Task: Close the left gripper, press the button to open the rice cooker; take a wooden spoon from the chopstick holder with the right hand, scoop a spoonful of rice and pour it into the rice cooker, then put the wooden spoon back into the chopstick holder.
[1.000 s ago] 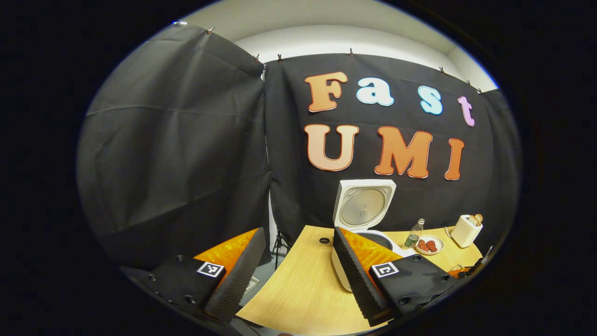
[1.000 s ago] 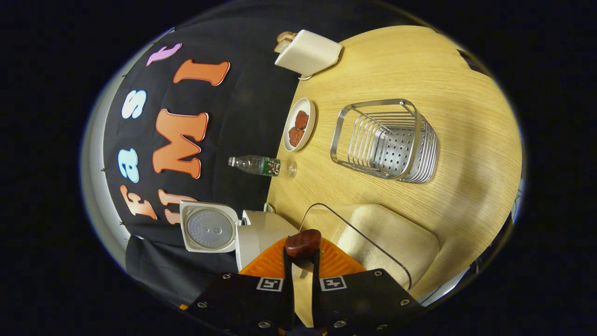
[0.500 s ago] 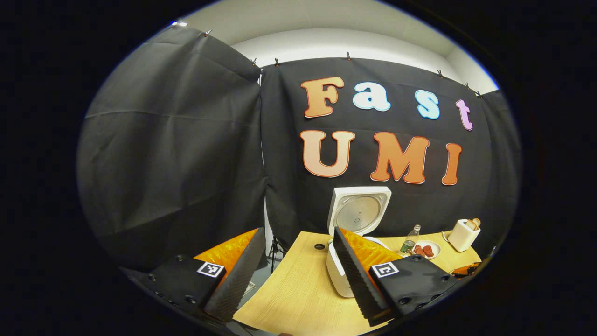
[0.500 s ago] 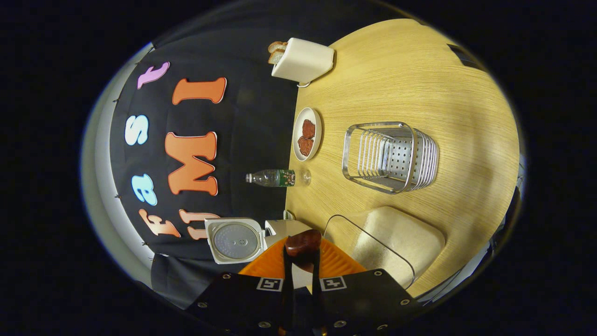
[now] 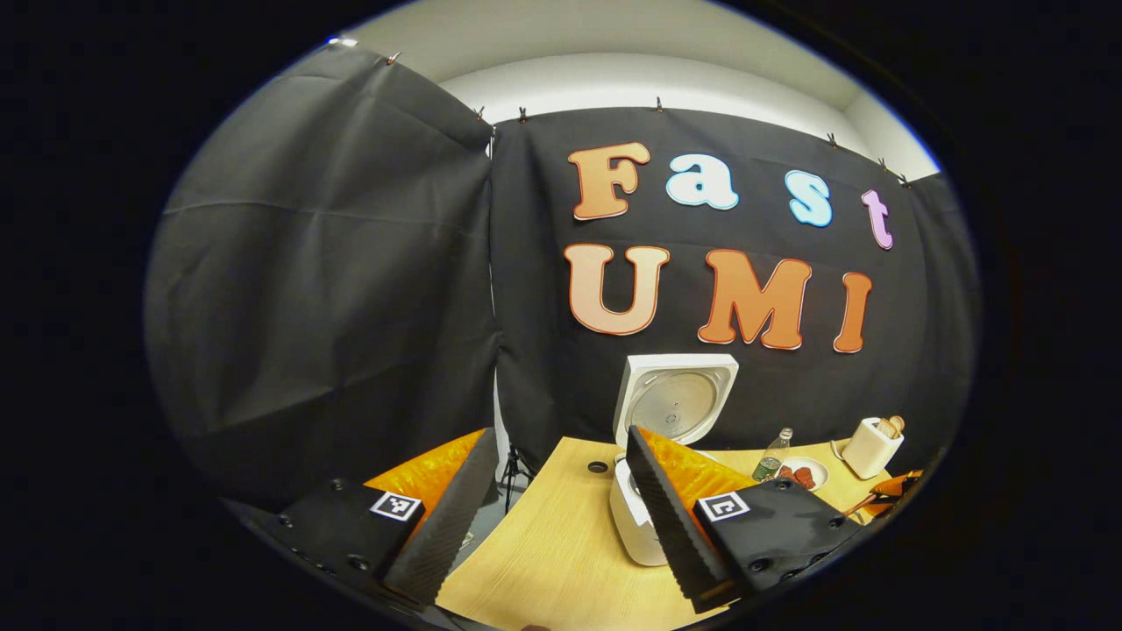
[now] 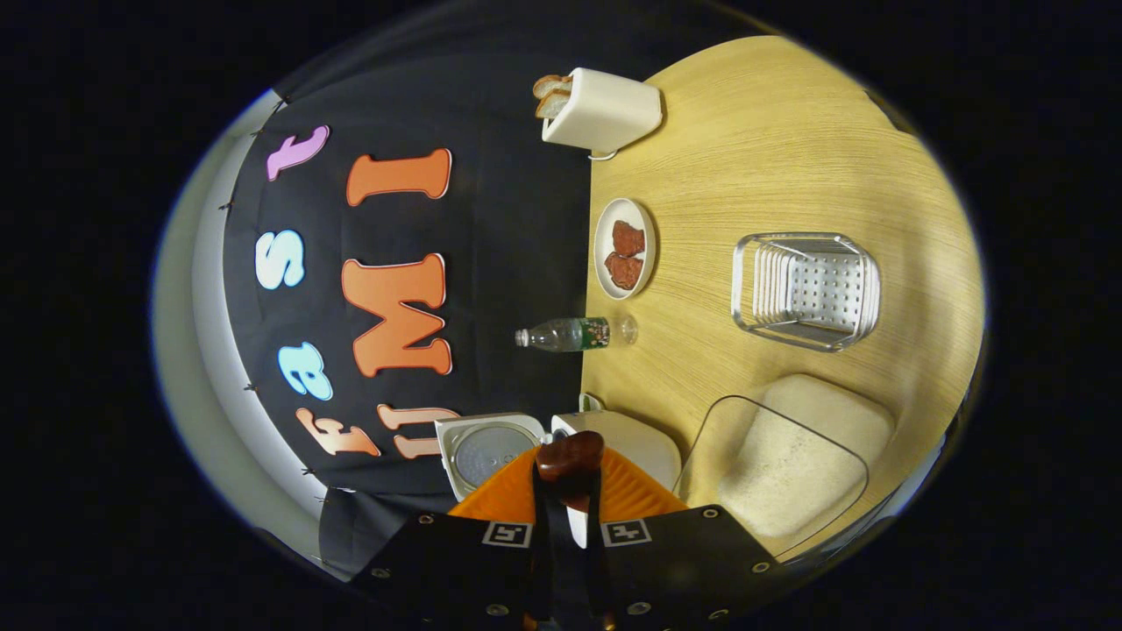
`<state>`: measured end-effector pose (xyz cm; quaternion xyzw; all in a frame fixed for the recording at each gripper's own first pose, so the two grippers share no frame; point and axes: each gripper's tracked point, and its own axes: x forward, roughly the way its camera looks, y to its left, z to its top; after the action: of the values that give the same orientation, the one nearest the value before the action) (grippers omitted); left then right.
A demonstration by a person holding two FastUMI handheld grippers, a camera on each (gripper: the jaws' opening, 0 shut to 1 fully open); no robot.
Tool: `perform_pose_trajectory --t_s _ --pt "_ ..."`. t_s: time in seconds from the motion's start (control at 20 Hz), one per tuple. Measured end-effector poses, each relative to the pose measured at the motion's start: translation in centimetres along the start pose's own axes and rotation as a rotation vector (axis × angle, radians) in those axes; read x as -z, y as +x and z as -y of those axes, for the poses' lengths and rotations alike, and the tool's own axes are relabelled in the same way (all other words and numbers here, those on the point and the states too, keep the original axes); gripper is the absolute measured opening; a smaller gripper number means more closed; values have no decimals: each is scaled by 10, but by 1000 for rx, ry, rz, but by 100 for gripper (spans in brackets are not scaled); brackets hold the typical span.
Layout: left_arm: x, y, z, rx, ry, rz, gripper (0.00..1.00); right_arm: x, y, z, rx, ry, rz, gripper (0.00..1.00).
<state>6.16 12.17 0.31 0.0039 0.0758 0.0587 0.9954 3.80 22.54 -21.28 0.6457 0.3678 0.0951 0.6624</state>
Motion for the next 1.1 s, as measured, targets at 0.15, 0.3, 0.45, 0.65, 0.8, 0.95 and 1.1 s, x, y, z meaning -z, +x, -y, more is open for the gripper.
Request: perform_pose_trajectory --t_s 0.15,0.3,0.45,0.65,0.8,0.95,1.1 --pt "-1 3 -1 -6 -2 1 99 3 12 -28 -38 -5 -18 14" --pt "-1 5 -7 -19 -4 2 99 10 27 -56 -64 -7 -42 14" --pt "1 8 -11 -29 -7 -2 99 15 43 -77 -82 -3 -66 14" --pt "1 10 -15 -31 -13 -3 99 25 69 -101 -92 -9 -82 14" --pt "5 13 -16 -20 -18 -7 99 33 88 -114 -95 -6 -92 14" --pt "12 13 -16 -10 -30 -17 100 44 111 -130 -97 -38 -112 14" --pt "13 15 -13 0 -40 -22 99 51 130 -151 -109 -69 -112 14"
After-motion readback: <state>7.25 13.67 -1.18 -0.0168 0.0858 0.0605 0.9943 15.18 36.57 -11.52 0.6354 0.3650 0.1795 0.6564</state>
